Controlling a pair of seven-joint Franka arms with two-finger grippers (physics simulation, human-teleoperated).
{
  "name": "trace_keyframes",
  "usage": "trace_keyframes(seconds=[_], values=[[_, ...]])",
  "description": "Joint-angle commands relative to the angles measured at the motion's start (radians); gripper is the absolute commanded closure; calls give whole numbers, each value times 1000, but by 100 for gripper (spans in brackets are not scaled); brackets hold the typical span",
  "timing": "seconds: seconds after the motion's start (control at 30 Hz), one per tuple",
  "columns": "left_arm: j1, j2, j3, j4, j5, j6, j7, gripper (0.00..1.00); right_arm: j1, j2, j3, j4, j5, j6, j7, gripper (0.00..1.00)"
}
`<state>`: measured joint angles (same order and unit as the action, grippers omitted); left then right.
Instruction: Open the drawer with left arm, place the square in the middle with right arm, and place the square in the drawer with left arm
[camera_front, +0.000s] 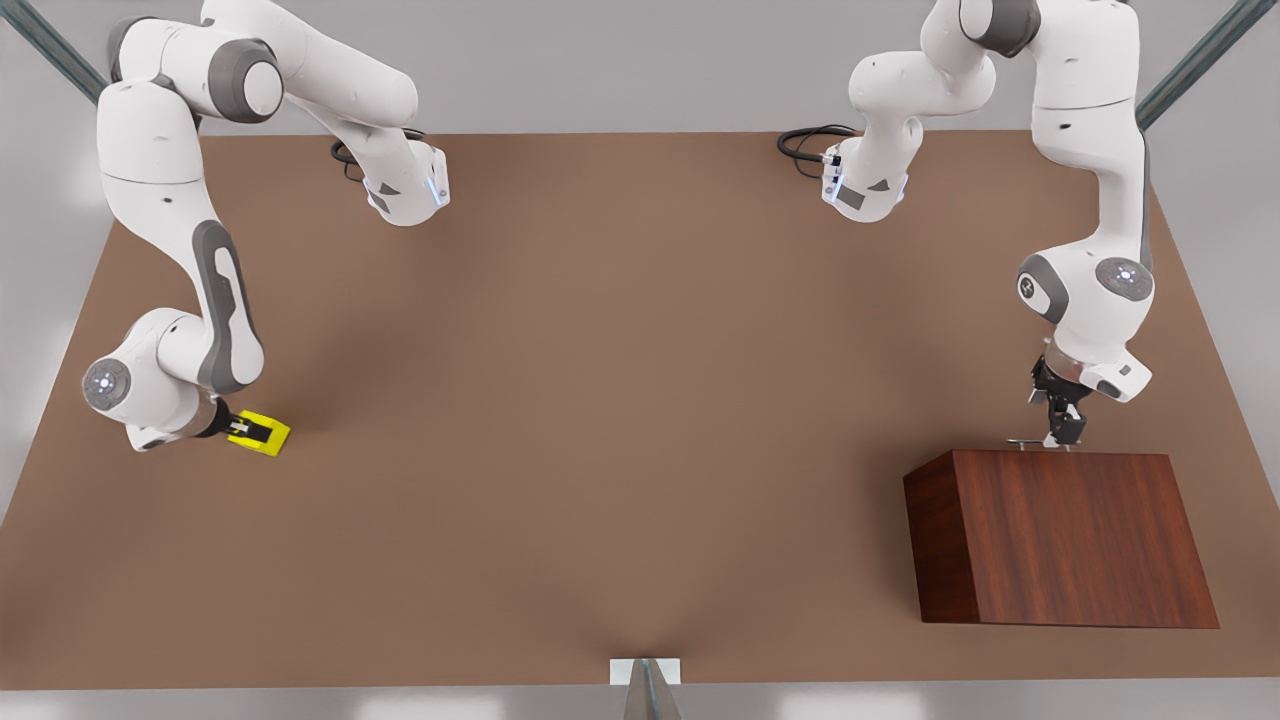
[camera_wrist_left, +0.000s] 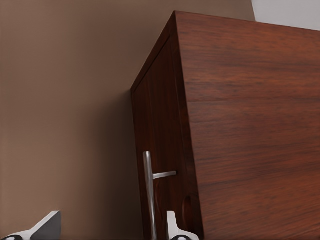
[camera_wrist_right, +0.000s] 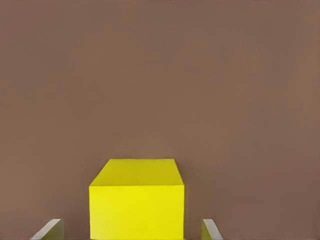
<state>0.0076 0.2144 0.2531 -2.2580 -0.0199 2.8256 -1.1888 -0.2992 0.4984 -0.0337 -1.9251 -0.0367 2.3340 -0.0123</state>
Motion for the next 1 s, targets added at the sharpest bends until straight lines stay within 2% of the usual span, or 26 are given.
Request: trace_keyframes(seconds=[0.0,0.67,0.73,0.77,0.83,0.97], values=[[0,2,0,0,0,0,0,0,0,0,0,-5,0,1,0,0],[0,3,2,-9,2,-52,-3,0,-5,45,8,-72,9,139,-6,0],[0,3,2,-9,2,-57,-3,0,-5,45,8,-71,9,139,-5,5],[0,-3,2,-9,2,-72,-3,0,-5,45,8,-71,9,139,-5,18],[0,-12,2,-11,2,-98,-3,0,-5,57,8,-63,9,151,-5,27],[0,-30,5,-11,2,-137,-2,0,-6,74,6,-64,6,191,-9,27]])
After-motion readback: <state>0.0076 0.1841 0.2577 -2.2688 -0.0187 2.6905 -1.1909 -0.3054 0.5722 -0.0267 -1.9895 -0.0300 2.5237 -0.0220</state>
